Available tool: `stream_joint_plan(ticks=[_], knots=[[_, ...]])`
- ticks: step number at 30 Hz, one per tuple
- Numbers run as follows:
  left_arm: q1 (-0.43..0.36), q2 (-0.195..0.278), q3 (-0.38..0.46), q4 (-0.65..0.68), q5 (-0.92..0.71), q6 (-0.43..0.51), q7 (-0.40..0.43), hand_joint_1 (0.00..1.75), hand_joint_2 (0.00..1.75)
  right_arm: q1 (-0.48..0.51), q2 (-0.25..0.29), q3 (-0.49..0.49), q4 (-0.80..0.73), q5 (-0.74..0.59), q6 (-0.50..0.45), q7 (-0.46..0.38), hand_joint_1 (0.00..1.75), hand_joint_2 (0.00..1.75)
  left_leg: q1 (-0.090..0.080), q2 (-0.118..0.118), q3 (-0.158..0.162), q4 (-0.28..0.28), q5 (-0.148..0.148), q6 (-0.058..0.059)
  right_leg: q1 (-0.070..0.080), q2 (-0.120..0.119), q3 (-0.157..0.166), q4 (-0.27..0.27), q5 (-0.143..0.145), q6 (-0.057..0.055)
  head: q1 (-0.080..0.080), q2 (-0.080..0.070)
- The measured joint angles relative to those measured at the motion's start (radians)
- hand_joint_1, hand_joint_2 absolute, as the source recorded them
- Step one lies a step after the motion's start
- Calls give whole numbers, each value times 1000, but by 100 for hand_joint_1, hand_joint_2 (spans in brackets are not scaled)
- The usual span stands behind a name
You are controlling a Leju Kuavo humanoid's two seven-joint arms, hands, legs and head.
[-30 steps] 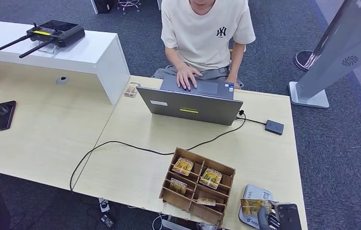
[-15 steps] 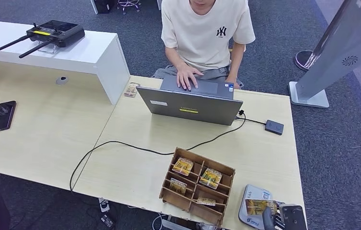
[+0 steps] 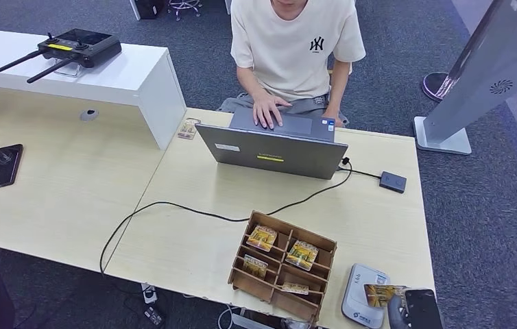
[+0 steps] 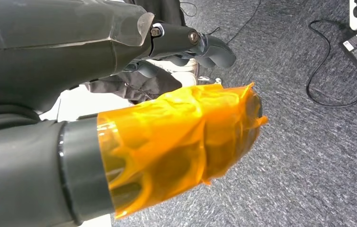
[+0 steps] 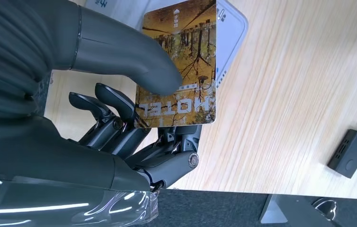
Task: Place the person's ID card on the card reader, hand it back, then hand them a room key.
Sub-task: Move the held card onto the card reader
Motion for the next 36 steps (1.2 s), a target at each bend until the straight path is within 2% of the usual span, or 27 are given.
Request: stream_joint_plan(ticks=[18,36], knots=[[-1,6,-2,0,17,-3,0,0,0,-26,35,-49,53,37,65,-7,175,175,0,0,0,0,0,0,0,0,0,0,0,0,0,0],[-1,5,-9,0,41,-3,3,0,0,-41,44,-49,80,147,62,38,175,175,0,0,0,0,0,0,0,0,0,0,0,0,0,0]])
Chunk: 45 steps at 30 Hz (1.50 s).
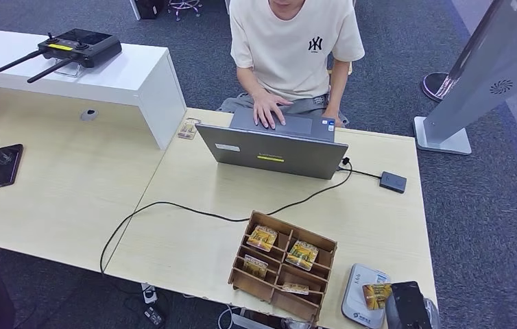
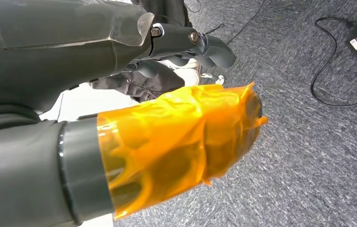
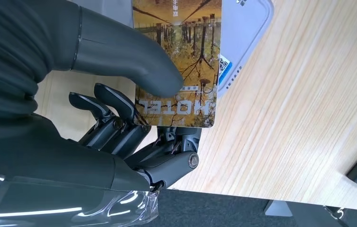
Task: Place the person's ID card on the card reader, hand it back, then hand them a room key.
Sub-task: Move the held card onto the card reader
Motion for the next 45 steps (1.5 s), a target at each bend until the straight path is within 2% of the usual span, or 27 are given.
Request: stream_joint_plan(ticks=[15,45], knots=[[0,-1,-19,0,17,1,5,0,0,-5,8,7,2,106,3,54,175,175,0,0,0,0,0,0,0,0,0,0,0,0,0,0],[1,-12,-43,0,44,7,10,0,0,-11,16,27,4,154,8,90,175,175,0,0,0,0,0,0,0,0,0,0,0,0,0,0]])
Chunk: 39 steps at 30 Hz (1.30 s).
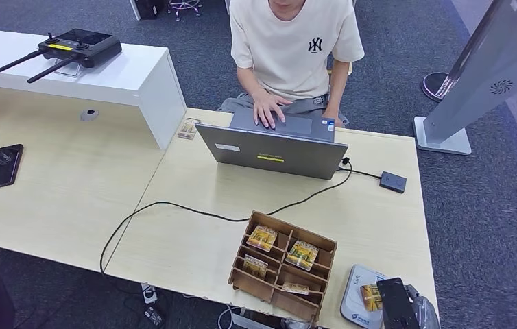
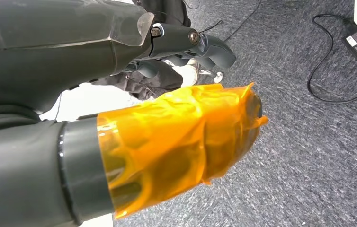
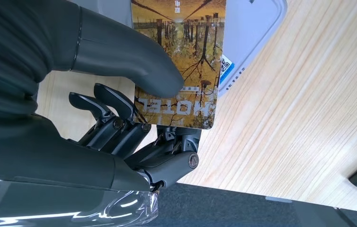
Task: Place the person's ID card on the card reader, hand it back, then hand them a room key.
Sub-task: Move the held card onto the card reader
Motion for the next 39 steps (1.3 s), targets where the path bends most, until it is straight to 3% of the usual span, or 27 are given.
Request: stream_joint_plan(ticks=[39], knots=[[1,-13,-6,0,7,10,10,0,0,-4,7,1,0,14,14,11,175,175,0,0,0,0,0,0,0,0,0,0,0,0,0,0]])
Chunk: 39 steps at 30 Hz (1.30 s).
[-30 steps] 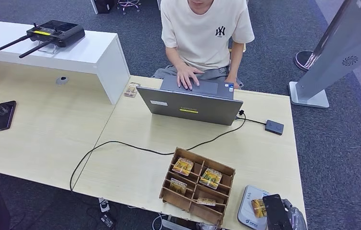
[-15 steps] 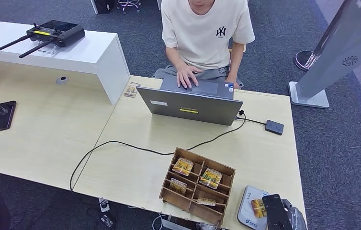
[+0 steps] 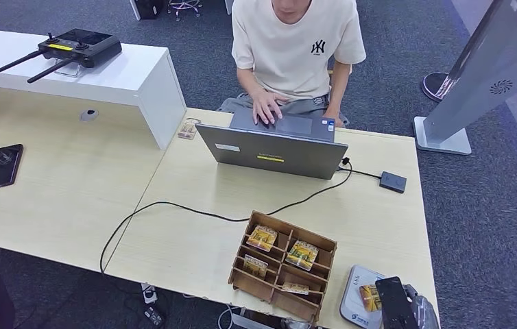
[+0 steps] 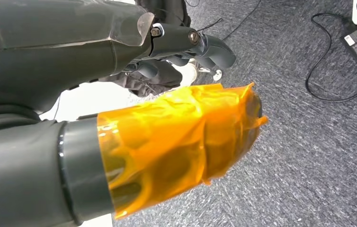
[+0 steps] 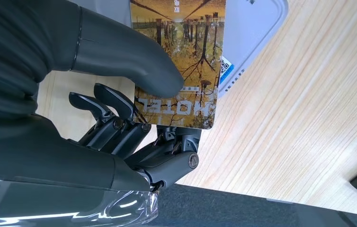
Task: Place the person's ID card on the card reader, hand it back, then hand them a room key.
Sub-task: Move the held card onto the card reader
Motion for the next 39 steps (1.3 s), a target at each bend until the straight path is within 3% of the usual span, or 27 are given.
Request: stream_joint_plan(ticks=[39], knots=[[0,0,-18,0,17,2,0,0,0,-4,5,0,0,12,13,0,175,175,0,0,0,0,0,0,0,0,0,0,0,0,0,0]])
